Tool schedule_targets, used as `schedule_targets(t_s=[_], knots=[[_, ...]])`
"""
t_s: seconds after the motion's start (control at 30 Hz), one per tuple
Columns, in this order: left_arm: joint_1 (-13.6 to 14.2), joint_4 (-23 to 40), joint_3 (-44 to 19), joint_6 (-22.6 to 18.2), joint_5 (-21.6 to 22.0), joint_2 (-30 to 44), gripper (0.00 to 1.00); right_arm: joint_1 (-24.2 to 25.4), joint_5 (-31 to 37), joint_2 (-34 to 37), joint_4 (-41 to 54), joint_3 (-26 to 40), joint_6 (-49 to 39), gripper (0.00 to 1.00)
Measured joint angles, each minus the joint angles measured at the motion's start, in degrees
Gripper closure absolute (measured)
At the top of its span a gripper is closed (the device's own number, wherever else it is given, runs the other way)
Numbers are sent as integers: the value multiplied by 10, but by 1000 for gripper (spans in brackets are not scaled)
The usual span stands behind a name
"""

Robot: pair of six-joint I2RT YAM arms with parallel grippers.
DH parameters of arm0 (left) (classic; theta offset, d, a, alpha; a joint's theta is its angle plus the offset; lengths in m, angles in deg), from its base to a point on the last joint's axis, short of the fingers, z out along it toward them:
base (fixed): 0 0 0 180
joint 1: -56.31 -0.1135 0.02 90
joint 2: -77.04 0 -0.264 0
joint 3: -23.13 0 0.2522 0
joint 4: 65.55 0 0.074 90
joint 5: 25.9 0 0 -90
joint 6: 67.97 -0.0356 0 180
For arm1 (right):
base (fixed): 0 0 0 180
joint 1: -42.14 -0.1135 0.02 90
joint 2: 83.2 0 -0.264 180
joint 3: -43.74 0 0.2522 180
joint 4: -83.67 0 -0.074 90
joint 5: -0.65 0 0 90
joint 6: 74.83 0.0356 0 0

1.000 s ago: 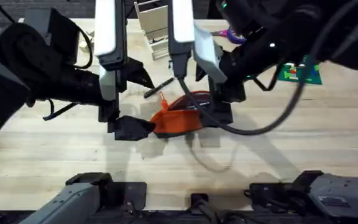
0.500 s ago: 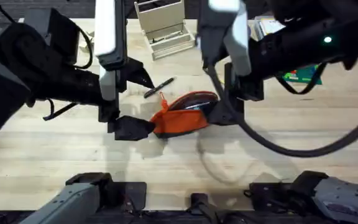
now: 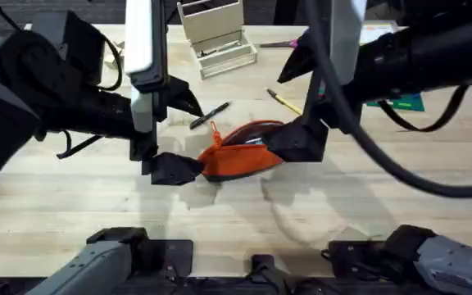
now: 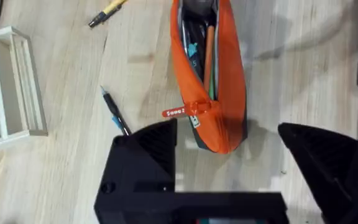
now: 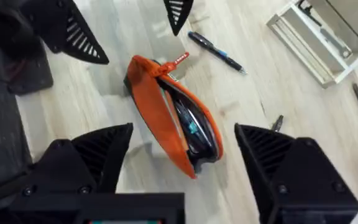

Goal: Unzip the bag, pick up the pens from the table one at a time and place them inside, then zip the bag closed.

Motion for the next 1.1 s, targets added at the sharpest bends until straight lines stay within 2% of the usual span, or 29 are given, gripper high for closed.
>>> schedule_targets(t_s=[0.17,0.23,0.43,0.77,0.97,1.1], knots=[[0,-2,0,2,3,0,7,0,0,-7,-2,0,28,4],[0,-15,0,16,9,0,7,0,0,-9,-2,0,33,4],[0,-61,-6,112,37,0,10,0,0,-13,-2,0,40,3],[0,-69,-77,268,144,6,9,0,0,-14,-3,0,46,3],[0,-69,-100,324,176,51,10,0,0,-30,-17,0,65,3],[0,-72,-109,343,184,89,8,0,0,-62,-17,0,73,3]])
